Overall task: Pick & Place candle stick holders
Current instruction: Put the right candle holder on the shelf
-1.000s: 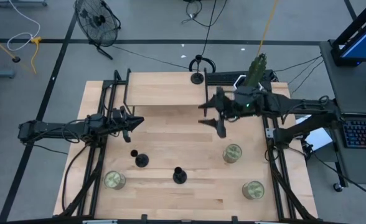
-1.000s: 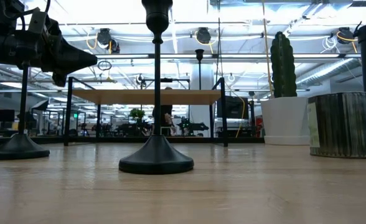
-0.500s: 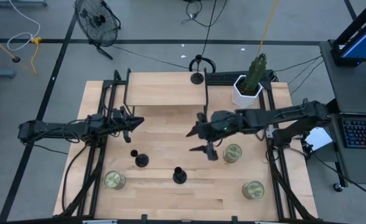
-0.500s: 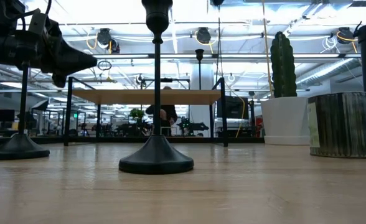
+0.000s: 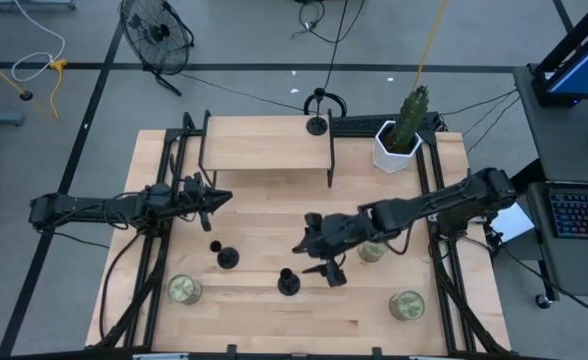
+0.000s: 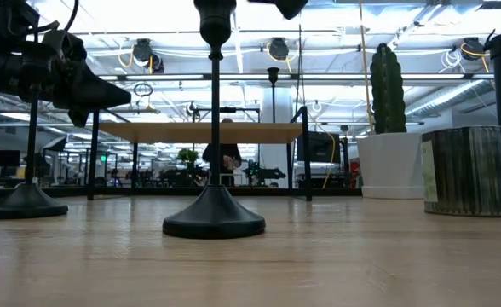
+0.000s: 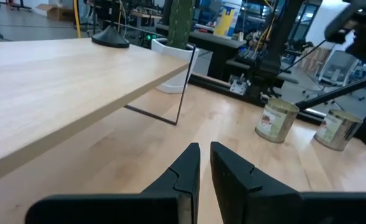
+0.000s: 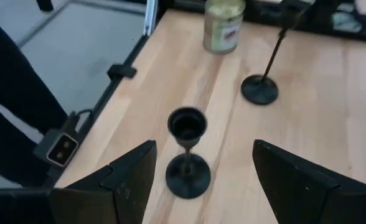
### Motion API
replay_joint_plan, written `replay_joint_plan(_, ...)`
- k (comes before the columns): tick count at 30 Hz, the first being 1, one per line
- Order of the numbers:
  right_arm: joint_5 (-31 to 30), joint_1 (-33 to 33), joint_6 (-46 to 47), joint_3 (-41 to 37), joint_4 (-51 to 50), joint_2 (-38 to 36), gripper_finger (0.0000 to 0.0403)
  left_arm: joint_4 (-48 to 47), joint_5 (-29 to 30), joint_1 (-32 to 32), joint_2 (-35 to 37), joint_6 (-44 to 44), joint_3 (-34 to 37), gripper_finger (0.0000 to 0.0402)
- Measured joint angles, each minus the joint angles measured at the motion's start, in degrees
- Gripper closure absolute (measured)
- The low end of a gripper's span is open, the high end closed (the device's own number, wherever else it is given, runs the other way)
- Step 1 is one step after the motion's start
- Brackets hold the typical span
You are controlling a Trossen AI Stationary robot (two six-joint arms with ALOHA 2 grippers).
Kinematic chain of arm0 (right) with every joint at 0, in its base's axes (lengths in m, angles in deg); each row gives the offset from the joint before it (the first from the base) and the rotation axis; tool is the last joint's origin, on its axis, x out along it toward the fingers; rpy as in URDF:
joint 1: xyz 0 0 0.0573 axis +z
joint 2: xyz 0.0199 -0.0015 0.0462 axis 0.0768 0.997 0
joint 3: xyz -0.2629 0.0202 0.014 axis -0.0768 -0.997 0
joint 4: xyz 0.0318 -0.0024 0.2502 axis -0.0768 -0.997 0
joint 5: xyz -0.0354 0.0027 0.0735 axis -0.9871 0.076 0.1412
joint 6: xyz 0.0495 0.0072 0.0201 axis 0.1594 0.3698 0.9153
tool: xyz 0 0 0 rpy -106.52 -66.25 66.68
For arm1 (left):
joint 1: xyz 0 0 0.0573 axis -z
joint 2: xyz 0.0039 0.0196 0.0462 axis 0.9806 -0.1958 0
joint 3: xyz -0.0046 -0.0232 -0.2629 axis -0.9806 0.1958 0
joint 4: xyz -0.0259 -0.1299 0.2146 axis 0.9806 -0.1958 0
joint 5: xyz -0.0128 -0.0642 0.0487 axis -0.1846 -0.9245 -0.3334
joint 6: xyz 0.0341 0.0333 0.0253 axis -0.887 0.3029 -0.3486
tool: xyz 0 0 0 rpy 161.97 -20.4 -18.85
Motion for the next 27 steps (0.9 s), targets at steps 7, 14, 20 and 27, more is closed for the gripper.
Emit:
replay_joint_plan(7, -1.67, 1.78, 0.02, -0.02, 0.42, 3.67, 0.0144, -0.03, 0.0, 0.01, 0.02, -0.84, 0.0, 0.036)
replay_joint_plan(14, -1.73, 2.08, 0.02, -0.02, 1.15, 4.35, 0.0145, -0.01, 0.0, 0.0, 0.01, -0.84, 0.0, 0.036)
replay_joint_plan(20, -1.54, 2.05, 2.0, -0.02, 1.29, 4.39, 0.0145, 0.02, -0.01, 0.0, 0.02, -0.81, 0.0, 0.036)
replay_joint_plan(27, -1.31, 2.05, 3.89, -4.77, 12.46, 5.78, 0.0145, 0.06, -0.05, 0.0, 0.02, -0.79, 0.0, 0.036)
